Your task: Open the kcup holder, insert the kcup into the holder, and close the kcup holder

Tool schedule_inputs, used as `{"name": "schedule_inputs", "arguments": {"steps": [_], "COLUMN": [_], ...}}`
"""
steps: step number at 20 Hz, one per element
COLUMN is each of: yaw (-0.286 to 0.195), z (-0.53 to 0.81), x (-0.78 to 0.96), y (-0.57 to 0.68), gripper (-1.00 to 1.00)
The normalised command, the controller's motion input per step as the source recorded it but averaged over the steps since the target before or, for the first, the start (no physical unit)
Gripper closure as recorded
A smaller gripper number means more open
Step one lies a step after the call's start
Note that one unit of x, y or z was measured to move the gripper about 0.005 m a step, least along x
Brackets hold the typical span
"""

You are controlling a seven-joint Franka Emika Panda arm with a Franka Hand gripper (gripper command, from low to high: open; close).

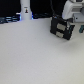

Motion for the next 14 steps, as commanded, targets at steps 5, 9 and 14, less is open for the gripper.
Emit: {"name": "schedule_inputs", "arguments": {"steps": [5, 9, 14], "yaw": [0.165, 0.039, 0.004], "z": [0.01, 0.00, 0.07], "x": [-0.31, -0.43, -0.51], "y": [-0.29, -0.55, -0.41], "gripper": [-1.00, -1.00, -1.00]}}
